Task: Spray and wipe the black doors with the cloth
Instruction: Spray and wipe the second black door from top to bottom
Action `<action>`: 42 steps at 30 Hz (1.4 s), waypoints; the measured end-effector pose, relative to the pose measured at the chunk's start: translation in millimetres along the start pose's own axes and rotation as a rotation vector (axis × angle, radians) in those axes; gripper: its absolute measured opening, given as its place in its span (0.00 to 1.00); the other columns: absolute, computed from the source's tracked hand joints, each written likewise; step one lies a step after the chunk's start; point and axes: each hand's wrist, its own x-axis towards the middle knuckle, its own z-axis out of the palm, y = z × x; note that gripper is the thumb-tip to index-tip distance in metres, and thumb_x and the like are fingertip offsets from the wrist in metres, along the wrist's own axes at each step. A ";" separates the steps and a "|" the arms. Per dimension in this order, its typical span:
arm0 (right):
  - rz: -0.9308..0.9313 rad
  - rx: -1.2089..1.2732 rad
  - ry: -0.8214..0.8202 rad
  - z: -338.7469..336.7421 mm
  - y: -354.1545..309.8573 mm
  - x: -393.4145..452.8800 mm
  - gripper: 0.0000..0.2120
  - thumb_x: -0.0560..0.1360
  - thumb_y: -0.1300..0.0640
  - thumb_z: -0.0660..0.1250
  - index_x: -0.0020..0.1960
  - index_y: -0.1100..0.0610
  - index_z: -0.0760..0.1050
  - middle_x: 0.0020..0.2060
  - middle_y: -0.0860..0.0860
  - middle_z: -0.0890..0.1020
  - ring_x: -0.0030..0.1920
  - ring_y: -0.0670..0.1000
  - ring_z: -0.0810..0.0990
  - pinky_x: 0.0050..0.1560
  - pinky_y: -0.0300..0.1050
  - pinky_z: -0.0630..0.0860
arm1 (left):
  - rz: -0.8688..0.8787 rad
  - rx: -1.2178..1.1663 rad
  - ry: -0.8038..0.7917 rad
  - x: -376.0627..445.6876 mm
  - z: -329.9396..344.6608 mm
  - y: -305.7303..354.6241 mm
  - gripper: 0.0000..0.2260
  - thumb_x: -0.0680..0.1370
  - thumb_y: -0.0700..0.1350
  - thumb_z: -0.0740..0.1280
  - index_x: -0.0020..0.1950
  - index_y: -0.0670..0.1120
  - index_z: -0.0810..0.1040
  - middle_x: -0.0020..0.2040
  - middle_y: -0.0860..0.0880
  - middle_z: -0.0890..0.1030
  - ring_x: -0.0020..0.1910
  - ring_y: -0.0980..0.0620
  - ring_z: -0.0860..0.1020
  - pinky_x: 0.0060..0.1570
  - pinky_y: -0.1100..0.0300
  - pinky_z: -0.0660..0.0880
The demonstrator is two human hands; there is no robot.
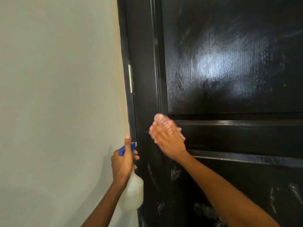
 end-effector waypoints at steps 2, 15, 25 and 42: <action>-0.338 -0.083 -0.142 9.5 -14.7 -0.5 0.30 0.82 0.48 0.60 0.82 0.52 0.57 0.81 0.55 0.58 0.81 0.60 0.53 0.78 0.69 0.43 | 0.006 0.010 0.009 4.6 -4.4 3.0 0.33 0.75 0.71 0.55 0.41 0.44 0.83 0.35 0.44 0.84 0.32 0.44 0.82 0.32 0.56 0.78; -0.072 -0.209 0.040 -40.1 -4.9 162.1 0.30 0.85 0.45 0.47 0.84 0.54 0.46 0.83 0.57 0.46 0.82 0.60 0.41 0.74 0.68 0.27 | 0.093 -0.034 0.066 23.4 -24.9 4.4 0.27 0.75 0.66 0.58 0.42 0.43 0.82 0.35 0.43 0.83 0.35 0.44 0.83 0.28 0.57 0.79; -0.648 -0.121 -0.316 33.3 -49.7 -11.5 0.30 0.81 0.47 0.65 0.80 0.47 0.61 0.82 0.51 0.58 0.82 0.56 0.49 0.73 0.66 0.24 | 0.036 -0.018 0.038 -1.7 -26.2 -23.8 0.28 0.76 0.67 0.58 0.39 0.44 0.82 0.34 0.42 0.83 0.32 0.43 0.82 0.30 0.56 0.79; -0.165 0.027 0.043 17.9 -16.5 -30.2 0.33 0.83 0.46 0.59 0.83 0.56 0.54 0.82 0.58 0.53 0.82 0.60 0.50 0.78 0.62 0.31 | -0.029 -0.012 -0.001 -7.8 11.7 -58.2 0.32 0.73 0.71 0.56 0.41 0.45 0.83 0.34 0.45 0.84 0.32 0.46 0.82 0.31 0.56 0.79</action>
